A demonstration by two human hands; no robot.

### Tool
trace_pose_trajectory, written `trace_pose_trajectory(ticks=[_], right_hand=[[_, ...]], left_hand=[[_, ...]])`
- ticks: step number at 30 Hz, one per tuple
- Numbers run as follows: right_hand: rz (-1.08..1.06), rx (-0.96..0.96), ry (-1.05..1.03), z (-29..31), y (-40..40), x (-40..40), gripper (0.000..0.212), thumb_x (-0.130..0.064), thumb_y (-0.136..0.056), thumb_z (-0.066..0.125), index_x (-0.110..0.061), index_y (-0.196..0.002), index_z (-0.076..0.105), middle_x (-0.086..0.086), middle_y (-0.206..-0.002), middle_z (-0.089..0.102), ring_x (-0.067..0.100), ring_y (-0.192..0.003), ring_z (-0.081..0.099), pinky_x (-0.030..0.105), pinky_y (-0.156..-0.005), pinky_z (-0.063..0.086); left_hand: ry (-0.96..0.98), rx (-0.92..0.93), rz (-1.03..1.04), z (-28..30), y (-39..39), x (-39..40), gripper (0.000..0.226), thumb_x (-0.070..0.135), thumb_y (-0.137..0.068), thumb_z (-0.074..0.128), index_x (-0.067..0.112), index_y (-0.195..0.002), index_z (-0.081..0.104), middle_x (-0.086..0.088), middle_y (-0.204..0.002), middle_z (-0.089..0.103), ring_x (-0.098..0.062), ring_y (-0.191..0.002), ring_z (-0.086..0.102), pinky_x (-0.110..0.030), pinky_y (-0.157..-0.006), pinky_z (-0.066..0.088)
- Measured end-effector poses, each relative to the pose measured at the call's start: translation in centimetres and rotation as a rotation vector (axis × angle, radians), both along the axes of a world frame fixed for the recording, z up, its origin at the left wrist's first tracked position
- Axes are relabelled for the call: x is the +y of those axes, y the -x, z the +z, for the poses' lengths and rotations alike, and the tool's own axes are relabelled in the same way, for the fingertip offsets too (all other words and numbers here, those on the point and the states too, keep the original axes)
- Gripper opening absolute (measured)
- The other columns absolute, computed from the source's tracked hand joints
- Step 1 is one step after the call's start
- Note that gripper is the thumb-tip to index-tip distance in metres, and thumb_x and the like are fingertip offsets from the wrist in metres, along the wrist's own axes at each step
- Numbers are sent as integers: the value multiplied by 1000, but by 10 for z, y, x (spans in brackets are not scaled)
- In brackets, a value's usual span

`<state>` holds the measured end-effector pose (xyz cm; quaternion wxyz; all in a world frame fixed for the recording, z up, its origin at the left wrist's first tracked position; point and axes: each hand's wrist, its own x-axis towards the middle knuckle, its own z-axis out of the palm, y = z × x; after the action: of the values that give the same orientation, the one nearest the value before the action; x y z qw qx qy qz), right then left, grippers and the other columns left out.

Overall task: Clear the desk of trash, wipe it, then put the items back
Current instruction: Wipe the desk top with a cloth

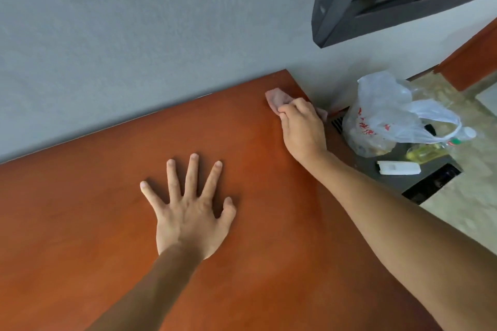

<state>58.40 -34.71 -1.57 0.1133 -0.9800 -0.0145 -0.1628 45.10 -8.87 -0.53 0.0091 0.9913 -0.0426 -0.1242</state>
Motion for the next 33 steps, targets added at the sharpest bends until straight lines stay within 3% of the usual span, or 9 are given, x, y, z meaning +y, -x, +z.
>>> trace_pose_trajectory(ticks=[4, 9, 14, 15, 19, 23, 26, 30, 33], right_hand=[[-18, 78, -35, 11, 53, -25, 26, -39, -99, 60, -17, -85, 60, -1, -88, 54, 19, -83, 53, 31, -62, 41], [-77, 190, -27, 17, 220, -83, 29, -38, -96, 62, -22, -76, 49, -10, -78, 42, 8, -64, 40, 23, -49, 34], [-66, 326, -138, 23, 359, -121, 15, -33, -96, 58, -19, -92, 58, -10, -98, 49, 10, -86, 48, 20, -64, 44], [-65, 339, -158, 22, 360, -125, 8, -26, -96, 62, -20, -99, 58, -13, -102, 49, 10, -90, 50, 24, -68, 48], [-116, 311, -205, 20, 282, -121, 35, -8, -91, 70, -17, -122, 59, -12, -108, 51, 9, -99, 53, 35, -81, 54], [-41, 227, -176, 13, 151, -117, 15, -4, -93, 63, -15, -103, 66, -1, -105, 59, 16, -96, 57, 41, -82, 53], [-25, 243, -271, 12, 89, -121, 29, 5, -90, 55, -21, -93, 68, -13, -98, 69, 5, -96, 62, 32, -84, 54], [-27, 214, -260, 16, 138, -136, 10, -18, -98, 65, -21, -100, 74, -7, -100, 74, 4, -94, 68, 29, -83, 56], [-51, 139, -323, 36, 234, -147, 11, -12, -97, 66, -9, -98, 76, -23, -94, 70, -3, -91, 72, 30, -79, 61]], left_hand=[[0, -11, 8, -2, 2, 1, 72, 72, -92, 4, 50, -159, -10, 4, -173, -7, -35, -157, -14, -76, -114, -2], [16, -36, 15, -6, 3, 1, 71, 73, -94, 11, 50, -161, -3, 4, -173, -1, -33, -157, -13, -77, -115, -2], [31, -62, 23, -6, 2, 1, 70, 72, -95, 14, 50, -161, 3, 3, -172, 4, -33, -157, -9, -78, -115, -2], [35, -65, 28, -6, 2, 1, 70, 72, -96, 15, 49, -161, 3, 4, -172, 4, -32, -157, -9, -78, -115, -2], [31, -81, 33, -8, 3, 1, 70, 71, -97, 17, 49, -161, 4, 4, -172, 4, -32, -157, -9, -78, -115, -2], [30, -96, 32, -10, 1, 3, 70, 73, -96, 15, 50, -161, 5, 4, -172, 6, -30, -157, -8, -77, -115, -2], [40, -117, 36, -13, 2, 4, 70, 73, -94, 14, 51, -160, 8, 5, -171, 9, -29, -157, -5, -77, -115, 0], [30, -111, 43, -12, 1, 4, 70, 73, -93, 14, 51, -160, 8, 6, -171, 9, -29, -157, -5, -77, -116, 1], [46, -107, 36, -11, 1, 4, 69, 72, -94, 16, 50, -160, 11, 5, -171, 10, -30, -157, -5, -77, -115, 1]])
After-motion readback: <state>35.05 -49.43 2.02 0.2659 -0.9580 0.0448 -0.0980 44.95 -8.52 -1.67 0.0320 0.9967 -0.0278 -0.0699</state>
